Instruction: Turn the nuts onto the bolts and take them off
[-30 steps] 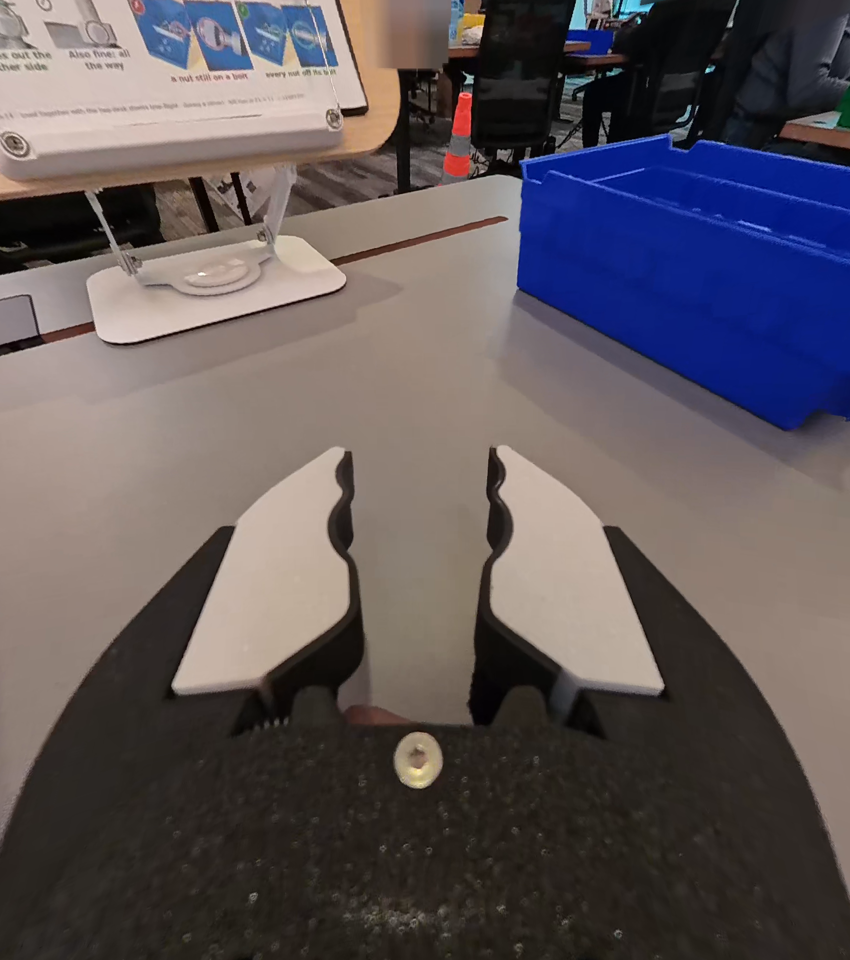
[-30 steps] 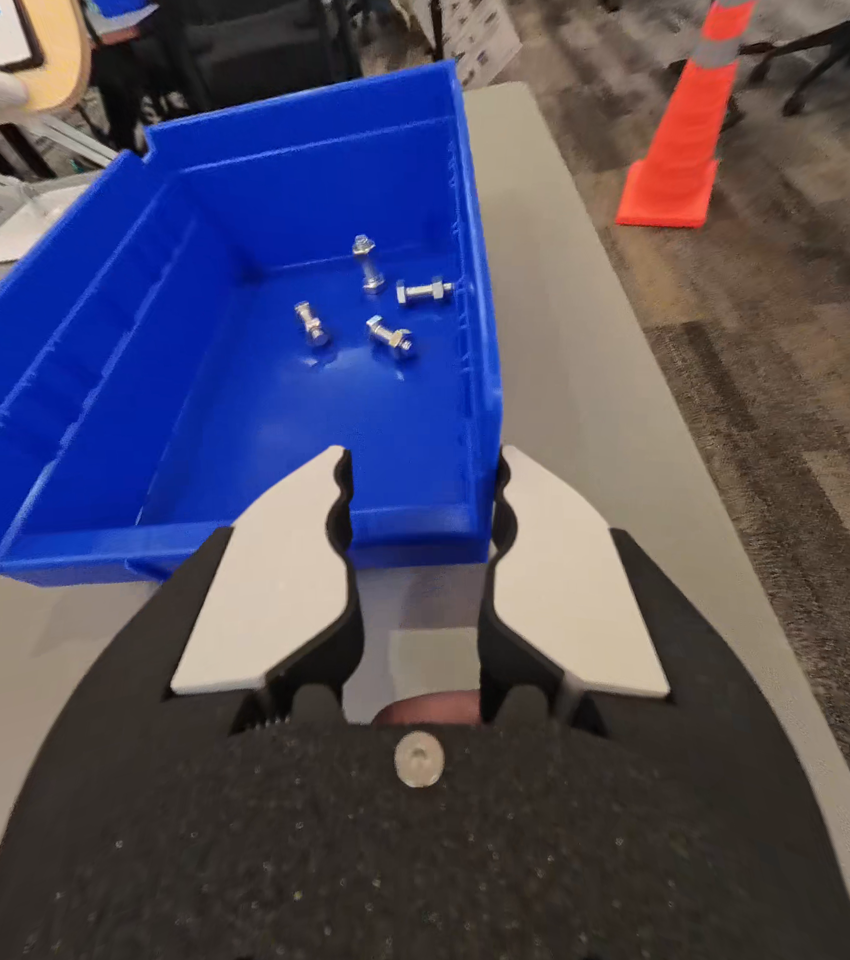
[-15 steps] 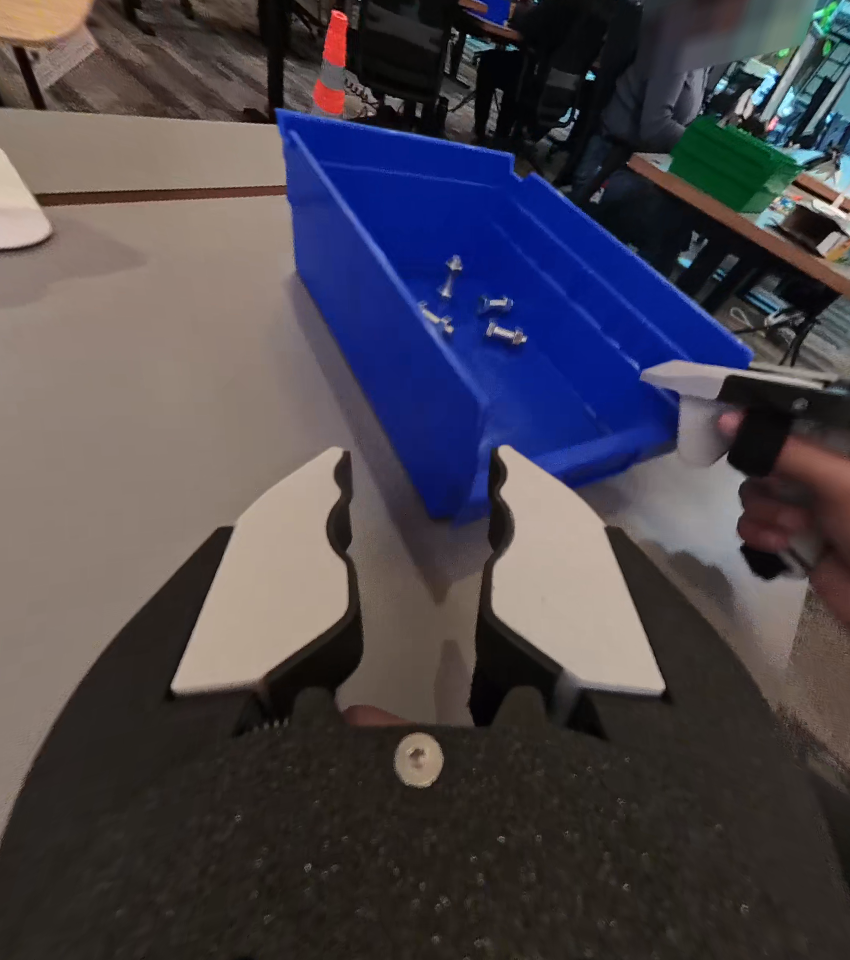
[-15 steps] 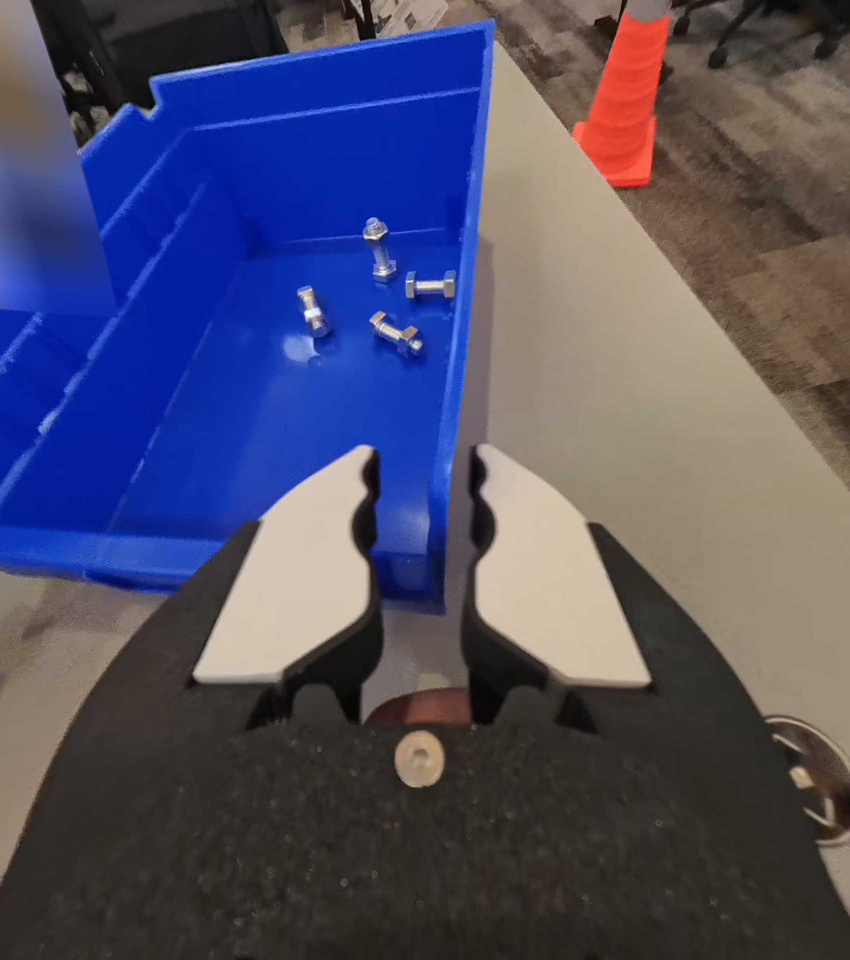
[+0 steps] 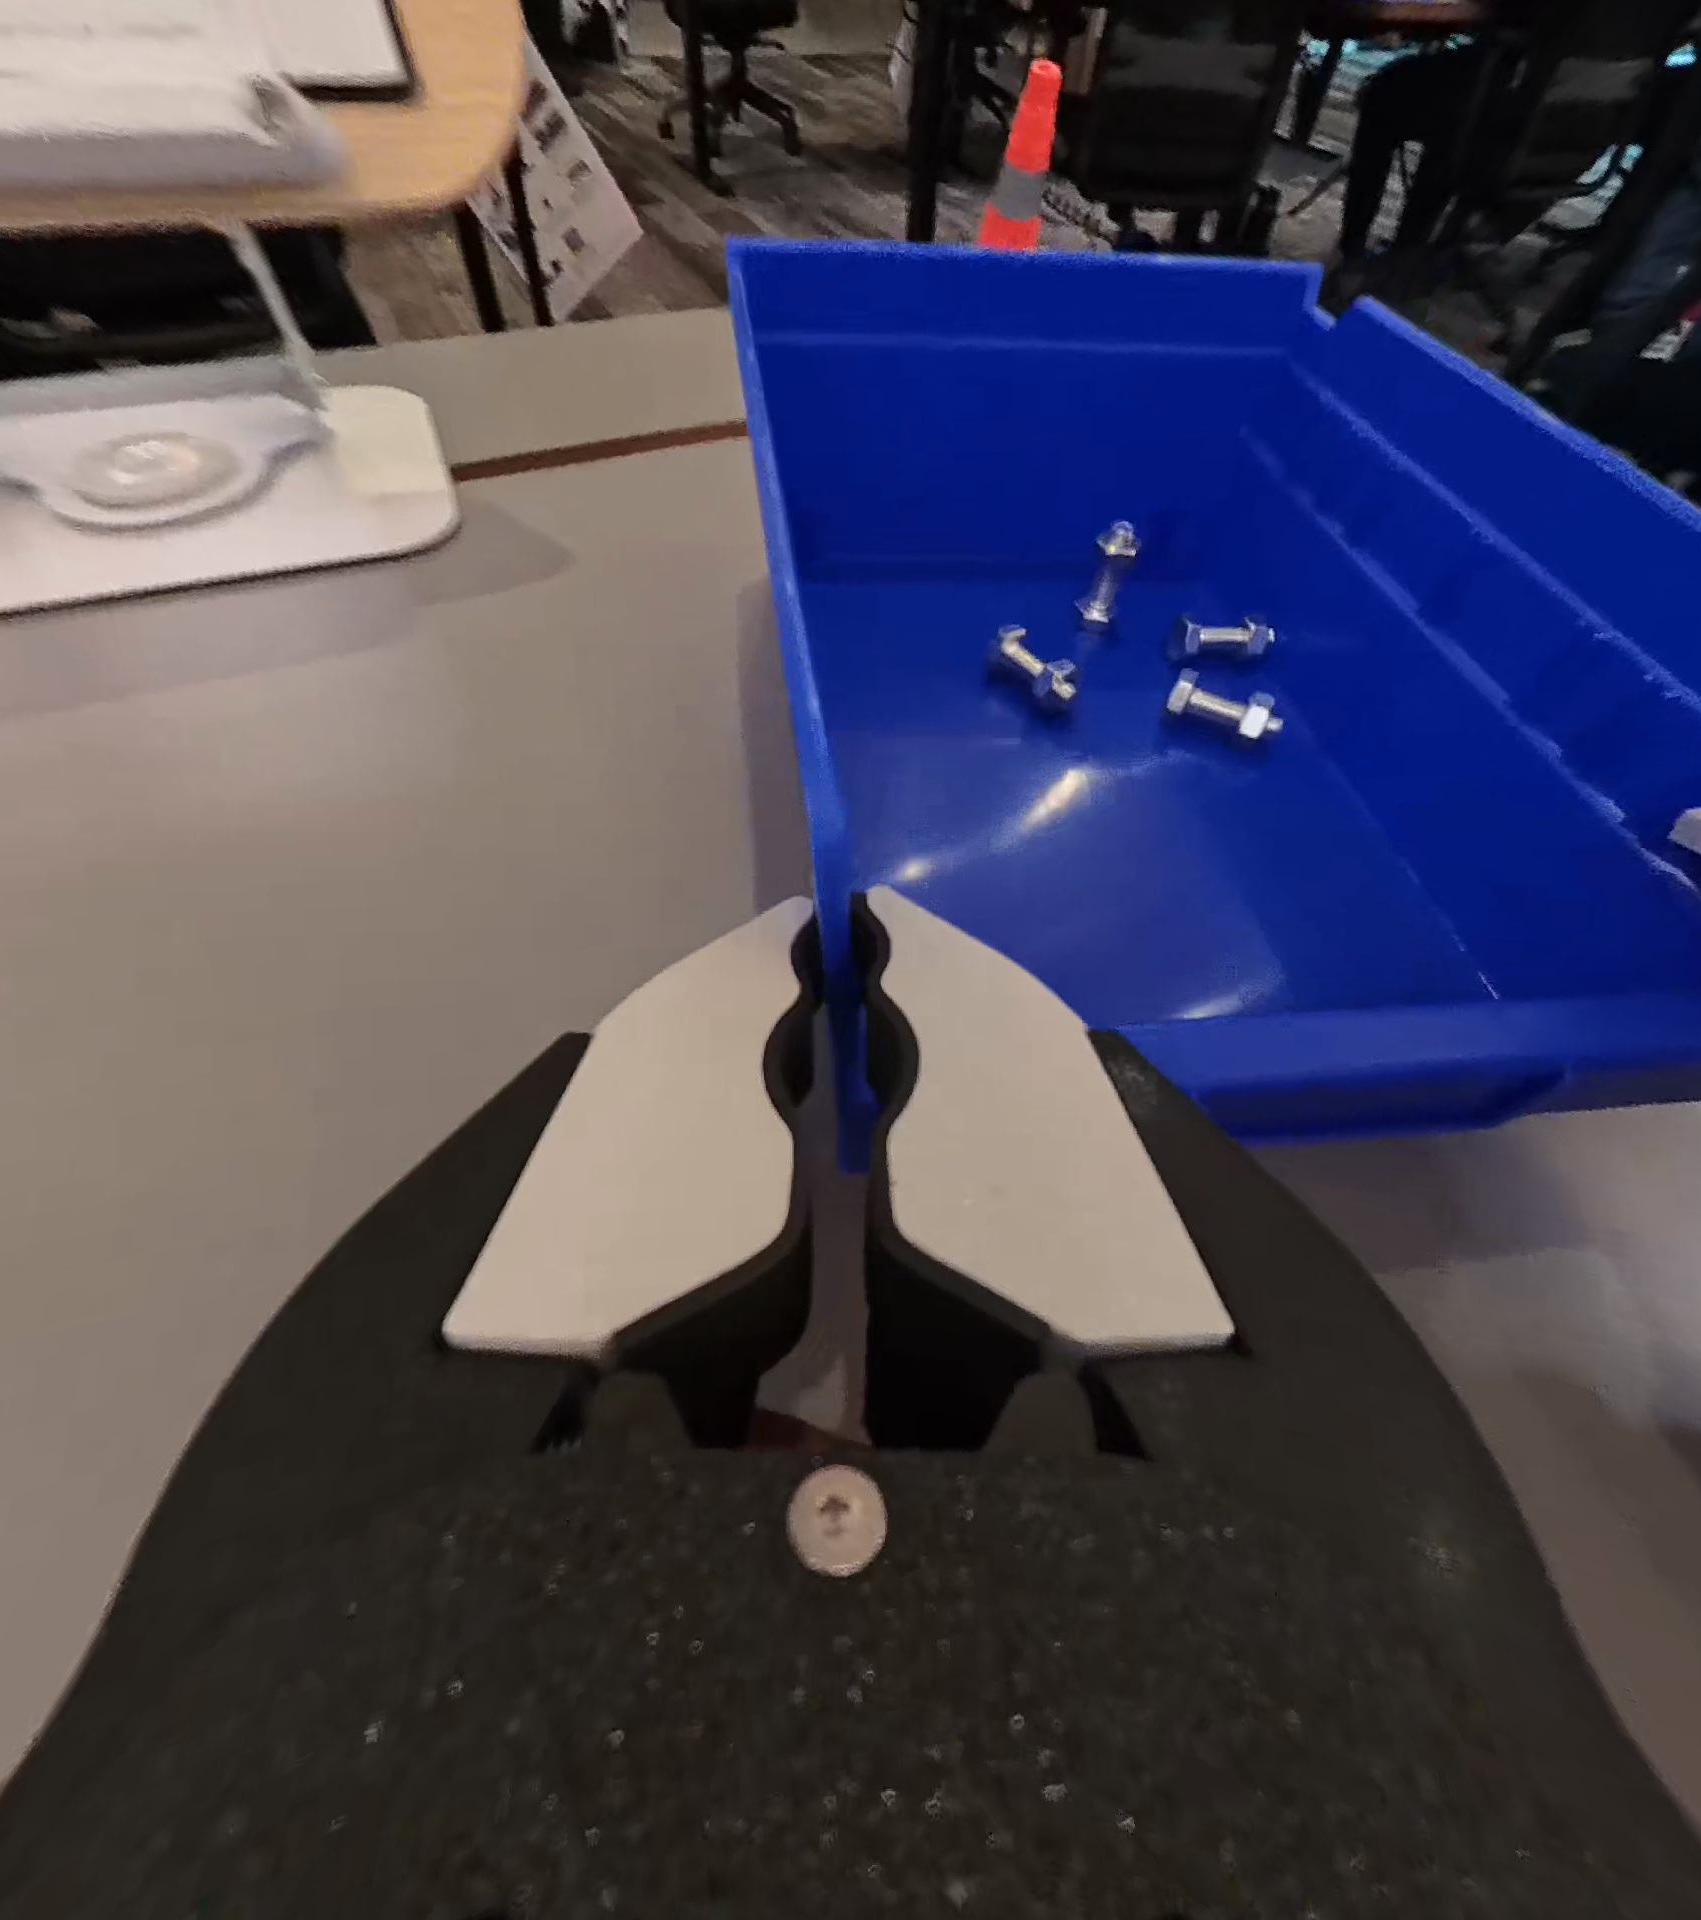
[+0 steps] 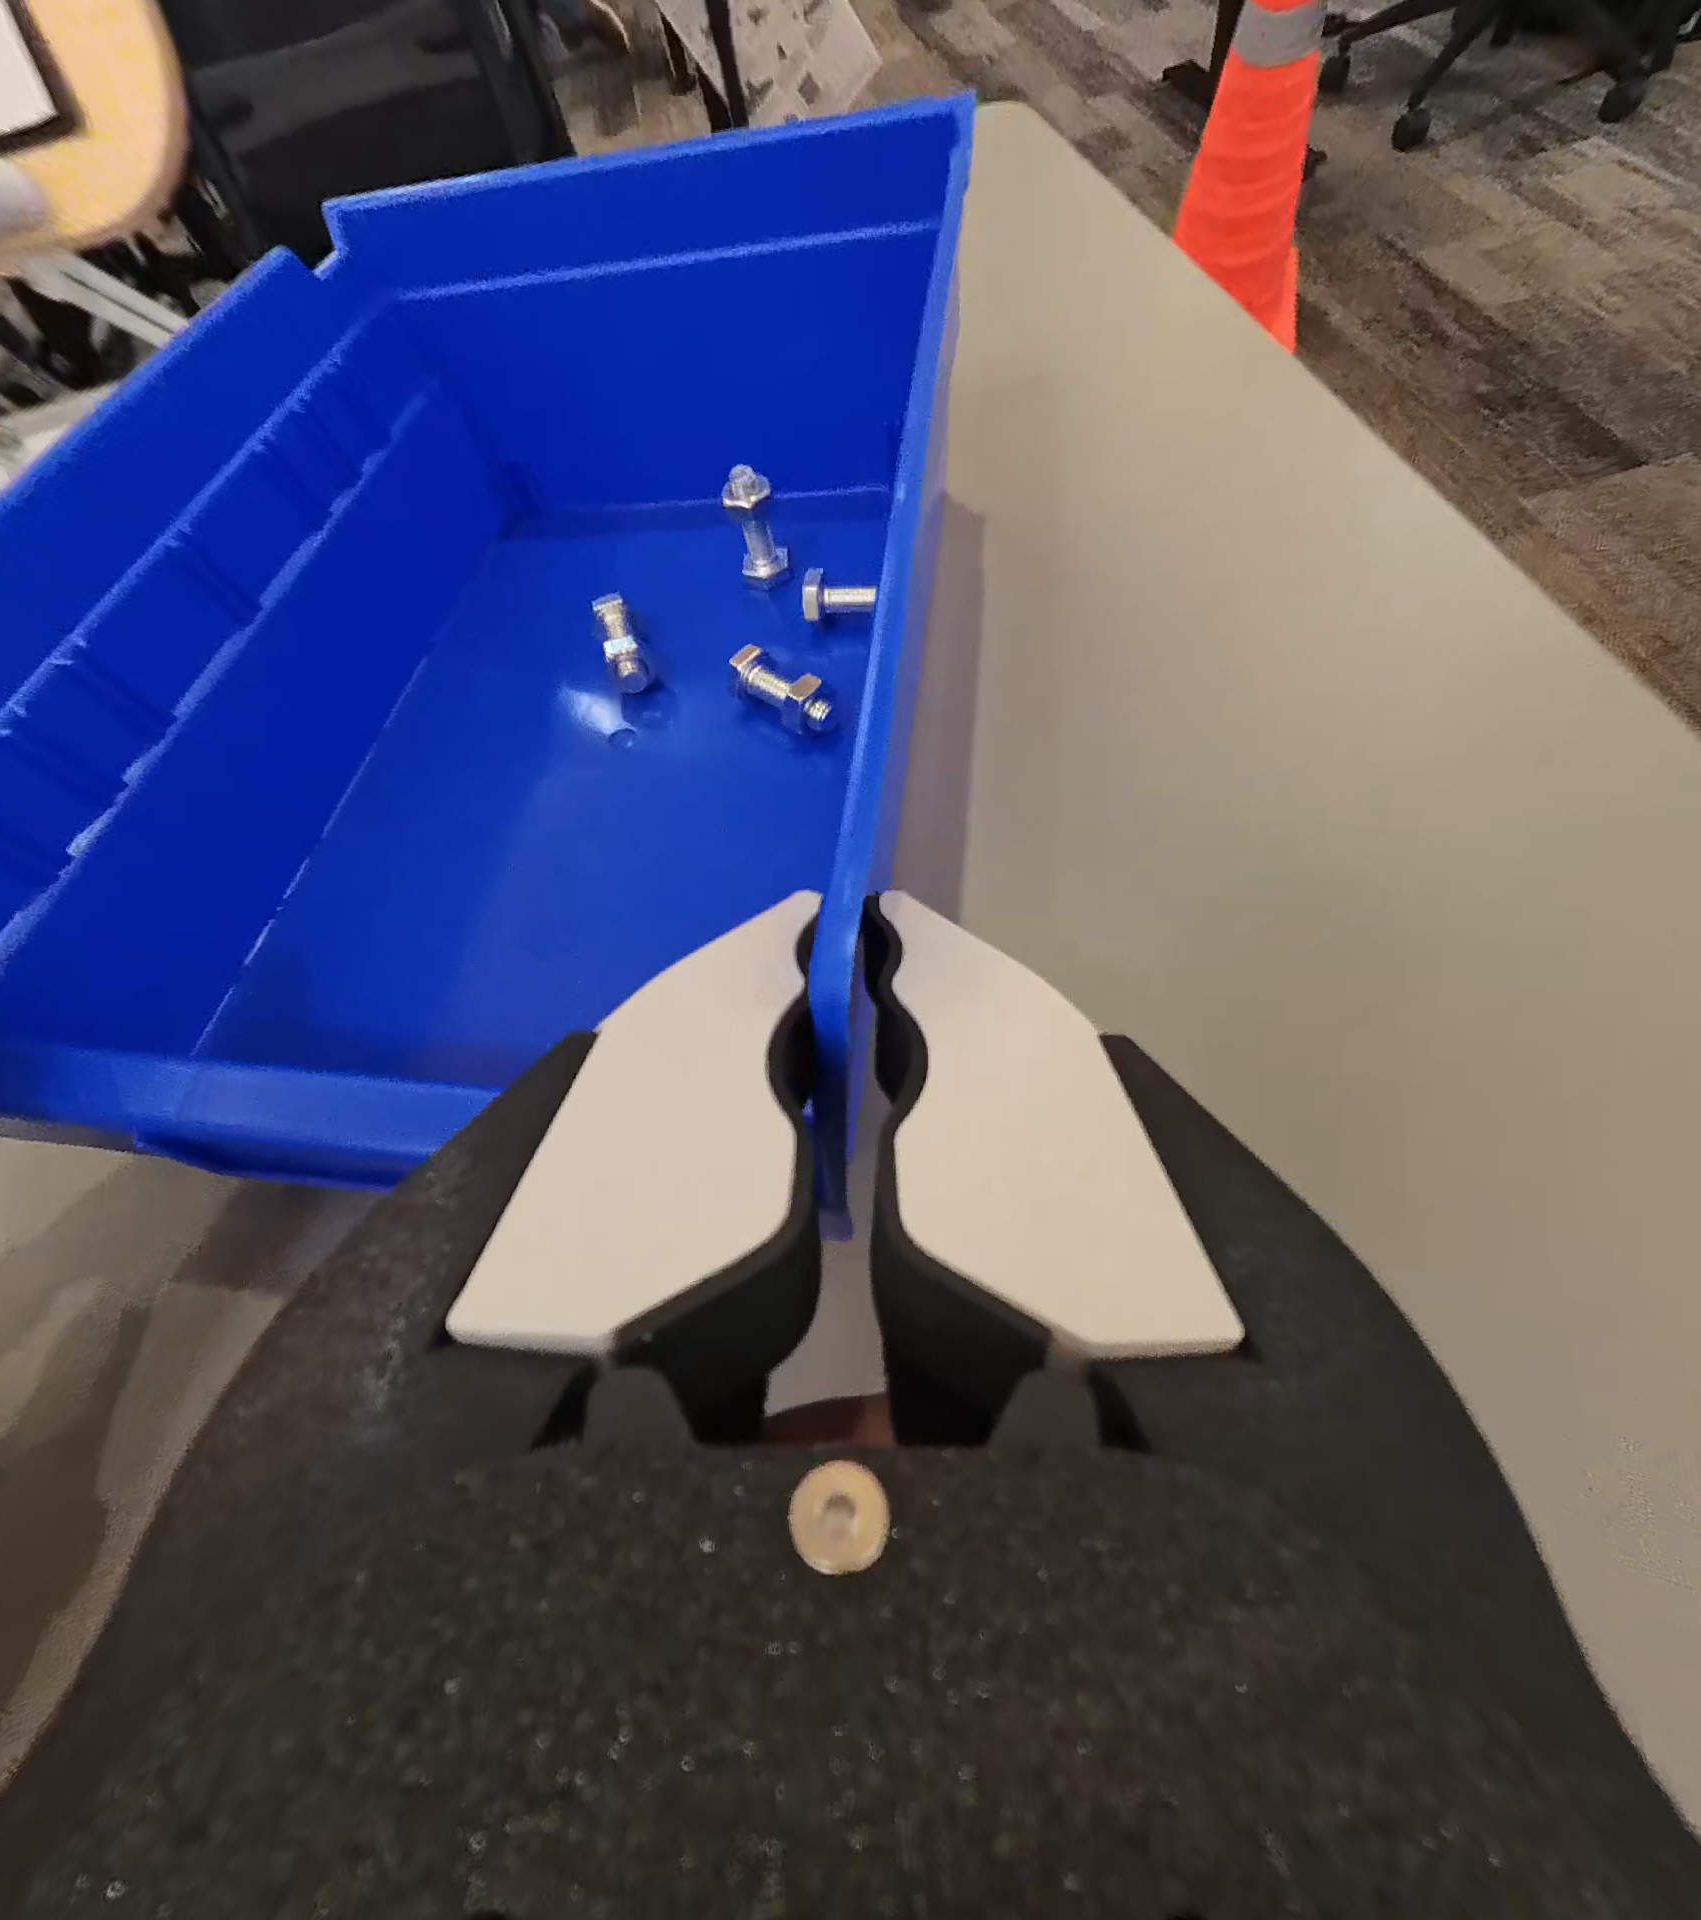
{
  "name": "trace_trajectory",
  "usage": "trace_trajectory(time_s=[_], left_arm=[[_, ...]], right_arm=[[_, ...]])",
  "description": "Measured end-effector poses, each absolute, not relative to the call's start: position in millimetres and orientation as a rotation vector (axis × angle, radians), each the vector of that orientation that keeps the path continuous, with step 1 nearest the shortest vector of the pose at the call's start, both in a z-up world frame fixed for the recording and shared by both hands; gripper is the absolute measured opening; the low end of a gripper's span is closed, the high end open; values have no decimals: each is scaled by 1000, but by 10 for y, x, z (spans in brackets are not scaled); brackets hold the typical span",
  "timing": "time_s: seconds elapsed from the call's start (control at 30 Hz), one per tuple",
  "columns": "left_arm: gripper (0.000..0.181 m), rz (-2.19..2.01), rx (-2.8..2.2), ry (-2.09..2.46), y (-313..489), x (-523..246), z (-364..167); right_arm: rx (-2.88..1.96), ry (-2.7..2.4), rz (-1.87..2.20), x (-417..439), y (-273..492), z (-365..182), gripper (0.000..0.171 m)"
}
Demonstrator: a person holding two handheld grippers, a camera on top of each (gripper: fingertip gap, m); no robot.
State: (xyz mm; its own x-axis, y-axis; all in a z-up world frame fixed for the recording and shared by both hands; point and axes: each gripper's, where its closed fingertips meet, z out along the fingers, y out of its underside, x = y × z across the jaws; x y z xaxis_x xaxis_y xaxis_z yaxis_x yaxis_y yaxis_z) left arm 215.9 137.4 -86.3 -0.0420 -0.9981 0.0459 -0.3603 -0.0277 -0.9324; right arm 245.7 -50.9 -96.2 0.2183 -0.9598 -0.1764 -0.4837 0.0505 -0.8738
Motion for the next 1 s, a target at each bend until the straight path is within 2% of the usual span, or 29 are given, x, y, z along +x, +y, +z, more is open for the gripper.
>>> trace_trajectory(time_s=[0.43,0.77,0.93,1.0], left_arm=[[3,-868,-1414,1332,2723,1165,-681],[4,-784,-1596,1150,3955,599,-767],[7,-794,-1704,1178,4129,504,-972],[16,-868,-1706,1202,4077,506,-965]], right_arm=[[-1648,1196,-474,1887,981,-862,4],[-1771,1012,-384,1640,2374,-828,6],[-1812,999,-342,1723,2665,-965,5],[-1819,990,-315,1749,2693,-964,5]])
